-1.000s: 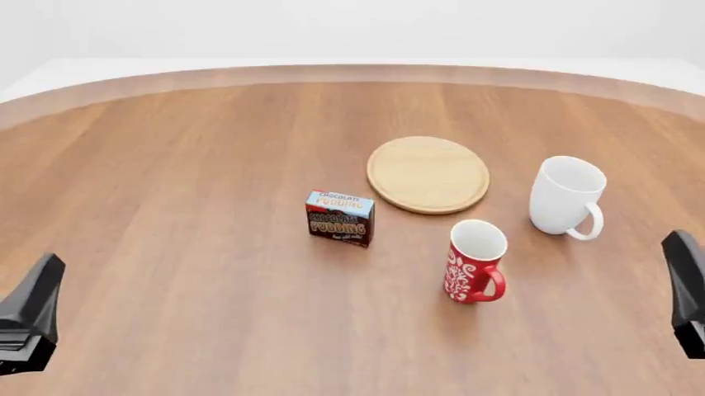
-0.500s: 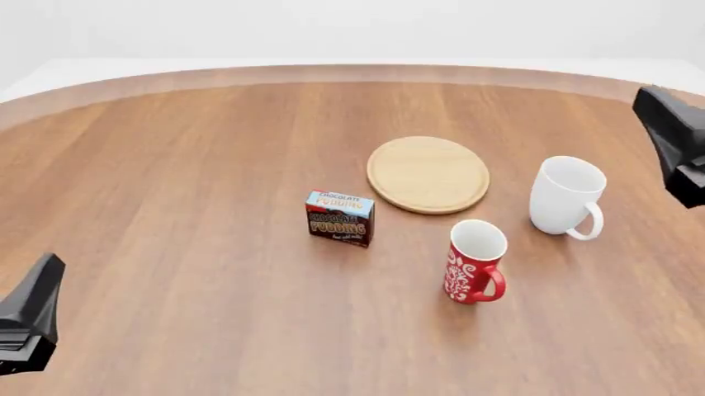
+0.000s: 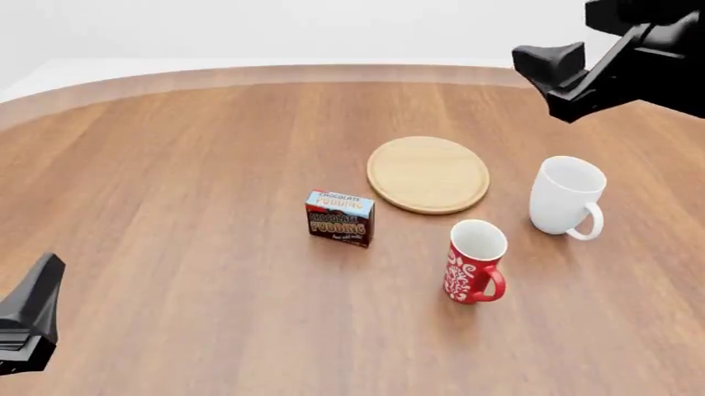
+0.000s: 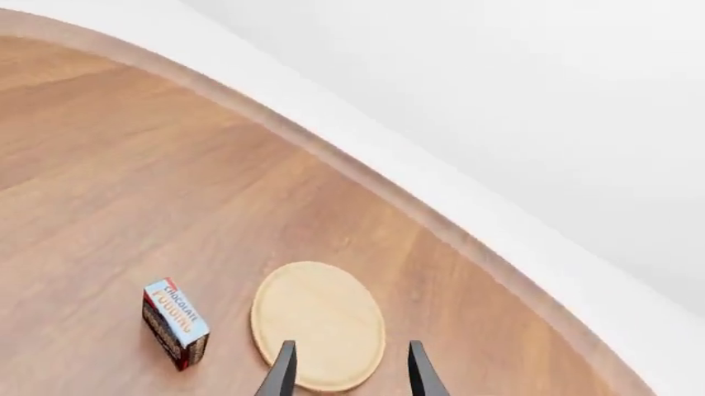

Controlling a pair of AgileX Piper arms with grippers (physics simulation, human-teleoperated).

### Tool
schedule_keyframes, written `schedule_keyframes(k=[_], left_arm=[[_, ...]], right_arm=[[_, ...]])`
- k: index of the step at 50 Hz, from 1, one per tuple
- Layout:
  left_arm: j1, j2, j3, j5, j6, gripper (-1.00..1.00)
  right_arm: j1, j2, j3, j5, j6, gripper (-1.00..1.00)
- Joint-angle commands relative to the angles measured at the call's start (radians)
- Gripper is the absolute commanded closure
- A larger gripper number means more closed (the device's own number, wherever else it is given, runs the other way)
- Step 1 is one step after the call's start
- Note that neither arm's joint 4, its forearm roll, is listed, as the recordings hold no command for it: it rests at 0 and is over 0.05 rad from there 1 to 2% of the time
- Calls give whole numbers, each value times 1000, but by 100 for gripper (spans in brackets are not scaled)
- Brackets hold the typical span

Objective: Put the chocolate pudding to the left of the plate.

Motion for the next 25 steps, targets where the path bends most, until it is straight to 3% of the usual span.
schedule_keyframes(k=[1,25], left_arm=[[0,0,0,0,0,-100],[0,0,0,0,0,-100]], right_arm=[[64,150,-82,60,-2,-100],[142,318,-100,96,35,-100]])
